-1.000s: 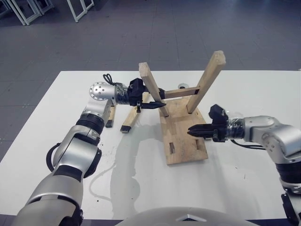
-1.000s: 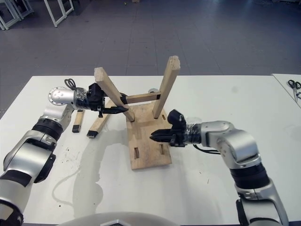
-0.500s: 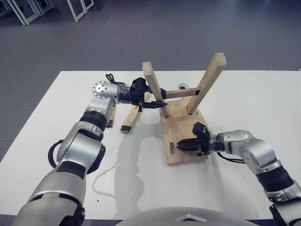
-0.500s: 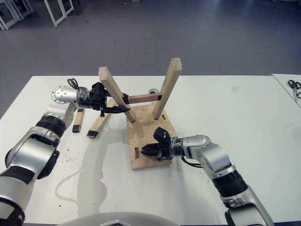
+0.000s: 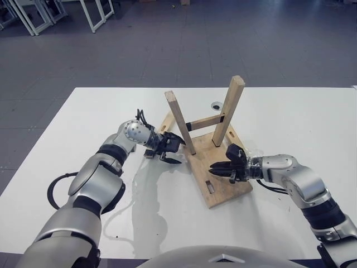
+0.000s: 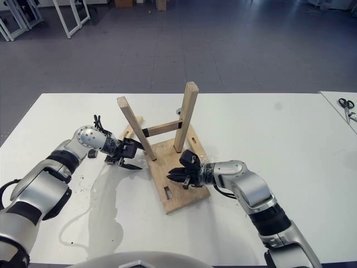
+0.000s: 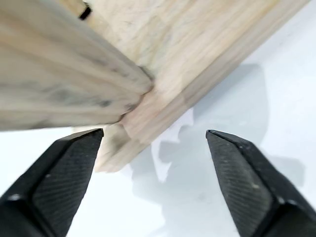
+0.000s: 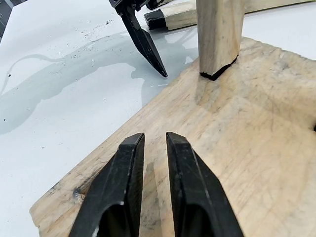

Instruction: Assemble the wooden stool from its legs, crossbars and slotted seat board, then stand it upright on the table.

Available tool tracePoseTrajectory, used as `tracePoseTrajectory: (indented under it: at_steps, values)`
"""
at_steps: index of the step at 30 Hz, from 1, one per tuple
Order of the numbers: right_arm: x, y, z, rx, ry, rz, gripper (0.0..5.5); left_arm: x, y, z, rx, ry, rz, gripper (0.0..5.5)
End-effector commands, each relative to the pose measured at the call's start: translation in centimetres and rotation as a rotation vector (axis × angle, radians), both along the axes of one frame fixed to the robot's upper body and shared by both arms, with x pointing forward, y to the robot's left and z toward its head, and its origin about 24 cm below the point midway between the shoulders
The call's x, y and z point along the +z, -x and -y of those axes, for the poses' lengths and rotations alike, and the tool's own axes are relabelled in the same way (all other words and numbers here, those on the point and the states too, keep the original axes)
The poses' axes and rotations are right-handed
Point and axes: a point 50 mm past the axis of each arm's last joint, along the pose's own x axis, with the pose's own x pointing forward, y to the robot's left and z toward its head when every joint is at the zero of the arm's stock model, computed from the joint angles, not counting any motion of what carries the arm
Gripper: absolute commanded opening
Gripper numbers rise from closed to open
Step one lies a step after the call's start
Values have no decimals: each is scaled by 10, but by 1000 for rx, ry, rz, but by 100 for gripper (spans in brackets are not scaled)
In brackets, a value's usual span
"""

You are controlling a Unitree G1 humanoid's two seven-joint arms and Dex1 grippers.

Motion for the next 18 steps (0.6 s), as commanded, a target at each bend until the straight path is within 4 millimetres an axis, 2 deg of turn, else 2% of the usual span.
tracePoseTrajectory:
  at_steps: [1, 3, 5, 7, 9, 13, 15, 18]
  values:
    - [9, -5, 25, -113, 20, 26, 79, 45, -23, -12, 61, -12, 152, 433]
    - [26, -17, 48, -223, 18, 82, 79, 69, -28, -21, 114, 78, 165, 433]
    - [41, -24, 64, -297, 7, 124, 79, 85, -27, -34, 145, 143, 174, 433]
    - [50, -21, 80, -341, 25, 143, 79, 92, -17, -58, 218, 156, 187, 433]
    - [50, -10, 94, -346, 71, 125, 79, 96, -1, -81, 374, 161, 237, 433]
    - [31, 37, 113, -264, 241, 5, 79, 123, 18, -111, 952, 421, 374, 433]
    - [15, 53, 119, -209, 379, -24, 79, 131, 33, -107, 1130, 579, 364, 417]
    - [-15, 54, 116, -158, 538, 24, 79, 147, 39, -85, 1245, 734, 399, 376]
